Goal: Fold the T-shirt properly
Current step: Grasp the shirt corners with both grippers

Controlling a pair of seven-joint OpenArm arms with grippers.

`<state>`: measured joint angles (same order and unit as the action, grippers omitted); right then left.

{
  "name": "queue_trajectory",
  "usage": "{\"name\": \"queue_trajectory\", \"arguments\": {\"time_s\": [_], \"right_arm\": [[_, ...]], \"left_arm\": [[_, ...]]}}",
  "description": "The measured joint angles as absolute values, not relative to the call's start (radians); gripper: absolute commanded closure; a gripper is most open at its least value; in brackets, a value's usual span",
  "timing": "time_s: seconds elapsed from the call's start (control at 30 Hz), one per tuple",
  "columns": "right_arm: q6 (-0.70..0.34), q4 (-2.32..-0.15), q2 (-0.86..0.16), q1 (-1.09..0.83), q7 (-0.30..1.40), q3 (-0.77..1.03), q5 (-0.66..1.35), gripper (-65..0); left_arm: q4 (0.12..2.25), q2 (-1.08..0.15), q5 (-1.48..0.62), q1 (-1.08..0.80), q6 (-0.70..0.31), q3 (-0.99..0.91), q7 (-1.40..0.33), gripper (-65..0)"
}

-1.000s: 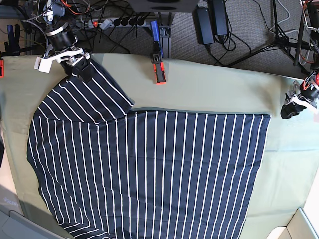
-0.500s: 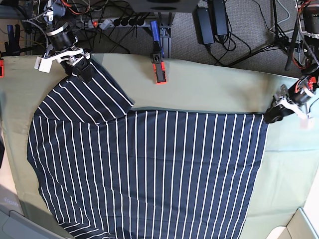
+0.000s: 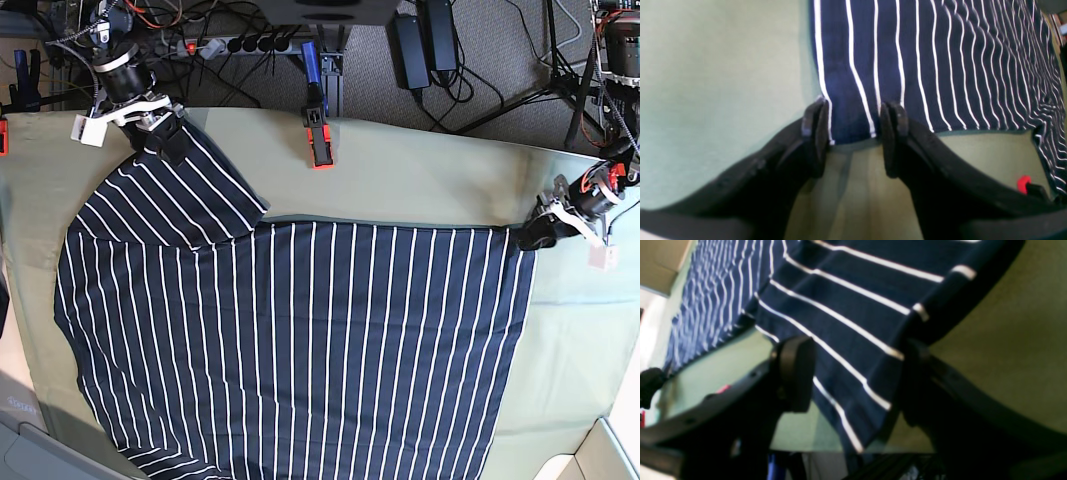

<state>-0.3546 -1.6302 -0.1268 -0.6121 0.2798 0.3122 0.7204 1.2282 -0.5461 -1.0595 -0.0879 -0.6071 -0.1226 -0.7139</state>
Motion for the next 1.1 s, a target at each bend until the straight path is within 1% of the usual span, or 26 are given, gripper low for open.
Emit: {"name": "queue_trajectory", "arguments": {"time_s": [0.27, 0.3, 0.4, 0.63, 0.67, 0.7, 0.8, 0.83, 0.93, 1.07, 1.1], "right_arm": [[-0.355, -1.631, -0.127, -0.612, 0.27, 0.31, 0.713, -37.9], [-0.355, -1.631, -0.127, -0.612, 0.269, 0.31, 0.713, -37.9], [-0.355, -1.631, -0.127, -0.612, 0.257, 0.309, 0.71, -37.9], [-0.355, -1.631, -0.127, -0.612, 0.251, 0.309, 0.71, -37.9], [-0.355, -1.631, -0.127, -0.612, 0.251, 0.309, 0.71, -37.9], [-0.355, -1.631, -0.127, -0.612, 0.251, 0.309, 0.71, -37.6], [-0.354, -1.63, -0.127, -0.612, 0.242, 0.309, 0.704, -30.5], [-0.354, -1.628, -0.127, -0.612, 0.234, 0.309, 0.7, -27.9], [-0.354, -1.626, -0.127, -0.612, 0.216, 0.307, 0.698, -19.4], [-0.354, -1.625, -0.121, -0.612, 0.22, 0.306, 0.698, -0.7], [-0.354, -1.625, -0.121, -0.612, 0.22, 0.305, 0.694, 0.0]], "left_arm": [[1.229, -0.543, -1.032, -0.083, -0.61, -0.093, -0.68, -28.2], [1.229, -0.543, -1.03, -0.083, -0.61, -0.093, -0.68, -26.9], [1.229, -0.543, -1.024, -0.083, -0.61, -0.093, -0.68, -20.4], [1.228, -0.542, -1.022, -0.083, -0.611, -0.093, -0.651, -19.9], [1.228, -0.542, -1.022, -0.083, -0.611, -0.093, -0.641, -18.9], [1.228, -0.542, -1.022, -0.083, -0.611, -0.093, -0.628, -16.0], [1.228, -0.542, -1.049, -0.083, -0.611, -0.093, -0.624, -2.1], [1.228, -0.542, -1.068, -0.083, -0.611, -0.093, -0.624, 0.0], [1.228, -0.542, -1.09, -0.083, -0.611, -0.093, -0.623, 0.0], [1.228, -0.543, -1.09, -0.083, -0.611, -0.093, -0.623, 0.0], [1.228, -0.542, -1.09, -0.083, -0.611, -0.093, -0.624, 0.0]]}}
